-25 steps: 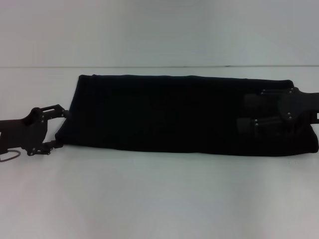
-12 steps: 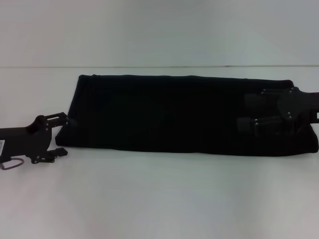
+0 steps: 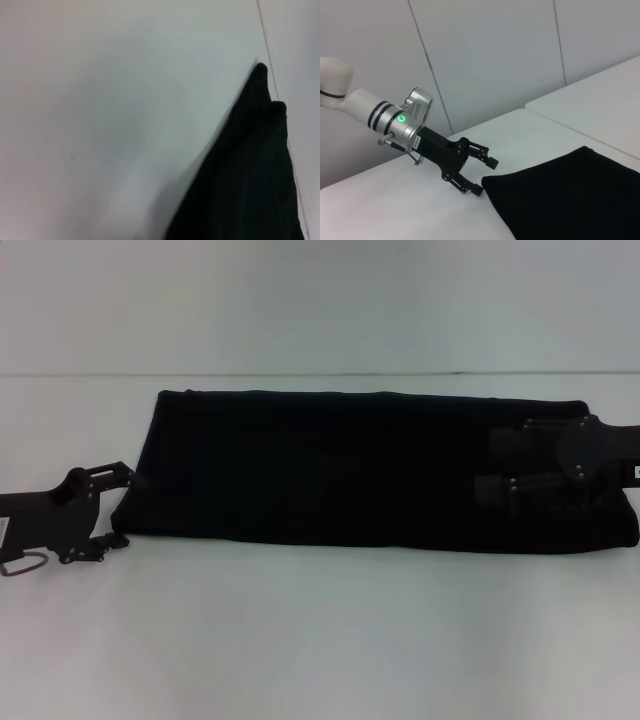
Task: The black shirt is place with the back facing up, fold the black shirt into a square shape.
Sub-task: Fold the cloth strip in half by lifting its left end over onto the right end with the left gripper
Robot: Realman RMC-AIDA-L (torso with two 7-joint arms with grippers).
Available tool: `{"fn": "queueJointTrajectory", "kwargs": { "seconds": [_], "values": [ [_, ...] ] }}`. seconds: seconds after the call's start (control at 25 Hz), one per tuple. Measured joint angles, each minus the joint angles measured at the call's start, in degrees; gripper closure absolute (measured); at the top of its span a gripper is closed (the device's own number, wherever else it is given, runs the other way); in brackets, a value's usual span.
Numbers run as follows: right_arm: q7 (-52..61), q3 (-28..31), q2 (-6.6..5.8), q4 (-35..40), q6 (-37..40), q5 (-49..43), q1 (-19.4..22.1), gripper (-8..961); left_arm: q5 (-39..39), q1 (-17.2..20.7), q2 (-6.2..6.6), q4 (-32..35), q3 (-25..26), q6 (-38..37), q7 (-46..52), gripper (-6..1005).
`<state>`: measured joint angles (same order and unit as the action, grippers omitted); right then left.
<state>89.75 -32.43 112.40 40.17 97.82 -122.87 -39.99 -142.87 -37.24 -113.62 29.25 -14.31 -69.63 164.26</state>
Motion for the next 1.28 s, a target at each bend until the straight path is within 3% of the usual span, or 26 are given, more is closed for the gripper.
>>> {"fn": "queueJointTrajectory", "kwargs": {
  "seconds": [0.84,1.28],
  "values": [
    [0.1,0.1,0.00,0.0,0.0,0.0,-0.3,36,0.1,-0.2,-0.02,-1.3,-0.1,2.7,-0.4,116],
    [0.1,0.2,0.00,0.0,0.4,0.0,-0.5,36,0.2,-2.1,-0.01,-2.8,-0.1,5.3,-2.7,115]
  ]
}}
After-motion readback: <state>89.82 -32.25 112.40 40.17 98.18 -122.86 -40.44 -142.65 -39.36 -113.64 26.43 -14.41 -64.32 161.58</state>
